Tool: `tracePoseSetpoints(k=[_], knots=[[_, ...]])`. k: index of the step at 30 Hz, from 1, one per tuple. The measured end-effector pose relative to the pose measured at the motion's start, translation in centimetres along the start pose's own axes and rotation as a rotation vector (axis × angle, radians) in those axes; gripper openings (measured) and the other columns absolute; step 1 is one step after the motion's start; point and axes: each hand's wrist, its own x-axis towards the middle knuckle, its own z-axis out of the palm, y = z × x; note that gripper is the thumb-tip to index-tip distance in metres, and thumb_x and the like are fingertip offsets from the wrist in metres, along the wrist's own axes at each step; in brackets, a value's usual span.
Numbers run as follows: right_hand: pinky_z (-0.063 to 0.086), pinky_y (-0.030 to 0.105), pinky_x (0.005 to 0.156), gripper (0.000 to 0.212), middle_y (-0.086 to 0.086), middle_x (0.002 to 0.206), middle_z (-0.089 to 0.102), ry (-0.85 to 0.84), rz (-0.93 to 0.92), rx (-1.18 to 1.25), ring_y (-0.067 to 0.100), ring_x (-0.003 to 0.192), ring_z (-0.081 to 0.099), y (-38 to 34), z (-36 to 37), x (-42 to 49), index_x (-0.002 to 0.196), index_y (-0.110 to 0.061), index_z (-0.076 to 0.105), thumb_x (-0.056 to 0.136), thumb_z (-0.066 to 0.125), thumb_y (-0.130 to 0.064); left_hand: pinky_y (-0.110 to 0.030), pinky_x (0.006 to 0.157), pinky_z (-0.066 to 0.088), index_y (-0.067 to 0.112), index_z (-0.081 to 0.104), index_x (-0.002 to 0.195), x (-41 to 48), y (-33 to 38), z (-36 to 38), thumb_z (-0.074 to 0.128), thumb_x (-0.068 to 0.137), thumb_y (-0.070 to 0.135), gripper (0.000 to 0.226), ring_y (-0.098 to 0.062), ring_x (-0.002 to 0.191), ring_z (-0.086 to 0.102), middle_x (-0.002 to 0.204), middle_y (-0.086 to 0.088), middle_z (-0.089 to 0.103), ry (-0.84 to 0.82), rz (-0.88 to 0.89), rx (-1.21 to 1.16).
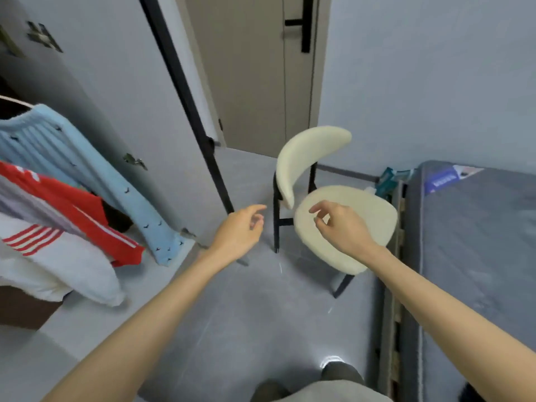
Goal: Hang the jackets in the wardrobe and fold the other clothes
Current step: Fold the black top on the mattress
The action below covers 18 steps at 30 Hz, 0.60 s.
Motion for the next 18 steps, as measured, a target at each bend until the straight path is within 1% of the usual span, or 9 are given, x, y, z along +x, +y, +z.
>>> tracePoseSetpoints(k=[3, 4, 6, 9, 11, 13, 16, 18], knots=[[0.037, 0.028, 0.067, 0.022, -0.01, 0.095, 0.066, 0.046, 0.159, 0.001, 0.017, 0.085, 0.059, 5.9, -2.5, -3.8, 0.111, -0.024, 0.062, 0.091, 0.053, -0.022, -0.017, 0.08, 0.039, 0.019, 0.054, 0.132, 1.9, 4.1, 5.3, 0.05, 0.095, 0.016, 0.037, -0.014, 0.097, 0.061, 0.115, 0.001, 0.066, -0.13, 0.099, 0.007], [0.037, 0.028, 0.067, 0.022, -0.012, 0.095, 0.065, 0.053, 0.217, -0.005, 0.015, 0.084, 0.057, 7.7, -3.3, -5.1, 0.111, -0.026, 0.061, 0.091, 0.052, -0.022, -0.017, 0.08, 0.039, 0.019, 0.053, 0.132, 2.4, 5.5, 6.9, 0.05, 0.095, 0.016, 0.037, -0.013, 0.094, 0.06, 0.115, 0.001, 0.065, -0.168, 0.122, 0.003], [0.042, 0.03, 0.071, 0.024, -0.013, 0.096, 0.064, 0.066, 0.322, -0.006, 0.016, 0.088, 0.058, 11.2, -4.8, -7.7, 0.112, -0.028, 0.061, 0.091, 0.051, -0.022, -0.022, 0.082, 0.042, 0.02, 0.053, 0.132, 3.3, 8.3, 10.3, 0.049, 0.095, 0.016, 0.038, -0.013, 0.092, 0.059, 0.114, 0.002, 0.064, -0.244, 0.156, -0.023], [0.05, 0.036, 0.079, 0.026, -0.006, 0.105, 0.067, 0.116, 0.458, 0.019, 0.021, 0.097, 0.061, 16.0, -6.8, -11.8, 0.114, -0.024, 0.062, 0.091, 0.049, -0.019, -0.022, 0.079, 0.041, 0.021, 0.053, 0.132, 4.2, 12.7, 15.4, 0.048, 0.095, 0.017, 0.038, -0.012, 0.089, 0.059, 0.111, 0.005, 0.062, -0.356, 0.22, -0.024], [0.051, 0.038, 0.081, 0.026, -0.003, 0.109, 0.068, 0.157, 0.542, 0.048, 0.023, 0.098, 0.062, 19.0, -7.7, -14.7, 0.113, -0.022, 0.063, 0.092, 0.05, -0.018, -0.027, 0.084, 0.045, 0.021, 0.053, 0.131, 4.4, 15.7, 18.7, 0.049, 0.094, 0.017, 0.037, -0.013, 0.088, 0.057, 0.11, 0.005, 0.062, -0.431, 0.268, -0.005], [0.05, 0.035, 0.079, 0.024, -0.004, 0.109, 0.068, 0.184, 0.624, 0.071, 0.021, 0.096, 0.062, 21.7, -8.4, -17.7, 0.113, -0.022, 0.064, 0.092, 0.051, -0.019, -0.029, 0.088, 0.046, 0.019, 0.054, 0.13, 4.4, 18.6, 22.1, 0.049, 0.093, 0.016, 0.037, -0.016, 0.09, 0.058, 0.111, 0.003, 0.063, -0.497, 0.315, 0.02], [0.045, 0.03, 0.072, 0.023, -0.006, 0.107, 0.067, 0.2, 0.77, 0.083, 0.018, 0.09, 0.06, 25.4, -8.9, -22.8, 0.112, -0.023, 0.063, 0.092, 0.051, -0.021, -0.031, 0.09, 0.046, 0.018, 0.055, 0.129, 3.7, 22.9, 27.0, 0.05, 0.092, 0.014, 0.038, -0.02, 0.097, 0.061, 0.111, 0.002, 0.065, -0.599, 0.398, 0.047], [0.043, 0.03, 0.073, 0.022, -0.003, 0.107, 0.067, 0.231, 0.868, 0.109, 0.019, 0.092, 0.06, 27.5, -8.9, -26.4, 0.111, -0.022, 0.064, 0.092, 0.052, -0.019, -0.033, 0.092, 0.046, 0.017, 0.055, 0.129, 3.0, 25.2, 30.2, 0.05, 0.092, 0.014, 0.038, -0.021, 0.099, 0.062, 0.113, 0.001, 0.065, -0.672, 0.459, 0.07]])
